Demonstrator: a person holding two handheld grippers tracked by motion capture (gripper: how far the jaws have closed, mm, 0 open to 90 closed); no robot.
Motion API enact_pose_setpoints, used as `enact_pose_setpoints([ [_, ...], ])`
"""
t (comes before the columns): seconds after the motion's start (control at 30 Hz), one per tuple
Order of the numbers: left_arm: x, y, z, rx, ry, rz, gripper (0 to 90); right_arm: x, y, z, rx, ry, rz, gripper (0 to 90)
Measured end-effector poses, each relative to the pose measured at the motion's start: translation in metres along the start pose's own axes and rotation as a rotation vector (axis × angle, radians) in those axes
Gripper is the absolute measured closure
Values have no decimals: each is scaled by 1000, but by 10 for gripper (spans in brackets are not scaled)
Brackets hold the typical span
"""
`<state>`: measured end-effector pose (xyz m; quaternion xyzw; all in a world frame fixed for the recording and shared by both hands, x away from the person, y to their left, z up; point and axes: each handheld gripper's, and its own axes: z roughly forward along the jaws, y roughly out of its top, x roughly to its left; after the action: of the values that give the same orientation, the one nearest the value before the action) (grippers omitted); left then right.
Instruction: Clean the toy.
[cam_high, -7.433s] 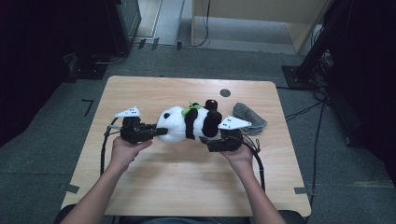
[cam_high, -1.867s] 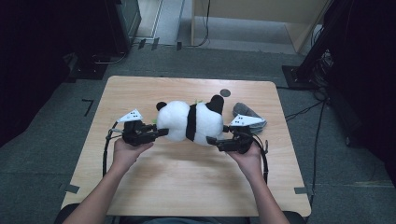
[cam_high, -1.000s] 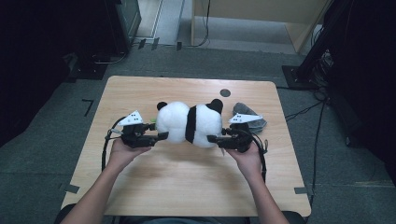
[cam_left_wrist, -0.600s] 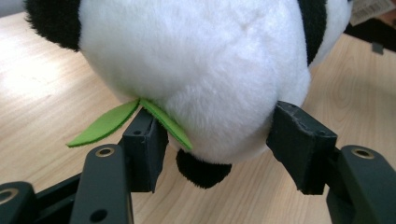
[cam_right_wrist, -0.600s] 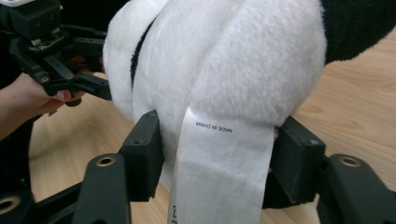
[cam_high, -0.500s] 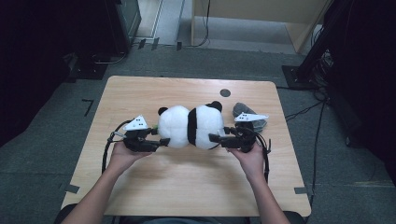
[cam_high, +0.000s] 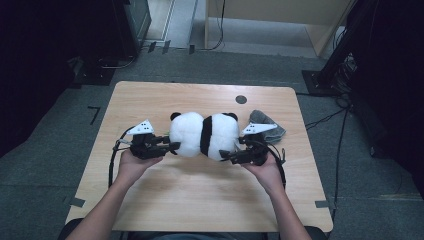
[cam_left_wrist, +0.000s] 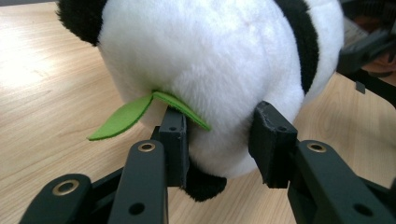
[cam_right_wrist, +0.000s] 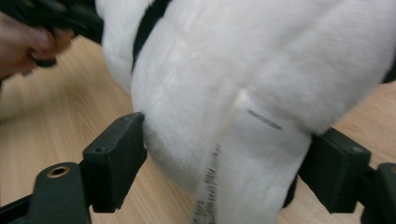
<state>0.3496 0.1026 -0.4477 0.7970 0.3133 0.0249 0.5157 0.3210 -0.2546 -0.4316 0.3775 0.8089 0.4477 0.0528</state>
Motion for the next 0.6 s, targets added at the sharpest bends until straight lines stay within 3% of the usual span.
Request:
enact_pose_setpoints([
  [0.07,2,-1,0,12,4,-3,616,2,0,4,38,-21,-21,259],
  [0.17,3,-2,-1,24,-5,-1,610,4,-1,4,47,-34,-35,349],
  [0.27,1,-2,-2,22,-14,2,572,2,1,-1,25,-22,7,396],
  [0.4,-1,-5,0,32,-4,26,493,-1,2,-6,11,-7,65,394],
  [0.53,-1,-8,3,71,3,35,459,-6,0,-3,35,23,145,388],
  [0.6,1,-11,5,86,9,34,449,-7,-1,0,45,13,136,374],
])
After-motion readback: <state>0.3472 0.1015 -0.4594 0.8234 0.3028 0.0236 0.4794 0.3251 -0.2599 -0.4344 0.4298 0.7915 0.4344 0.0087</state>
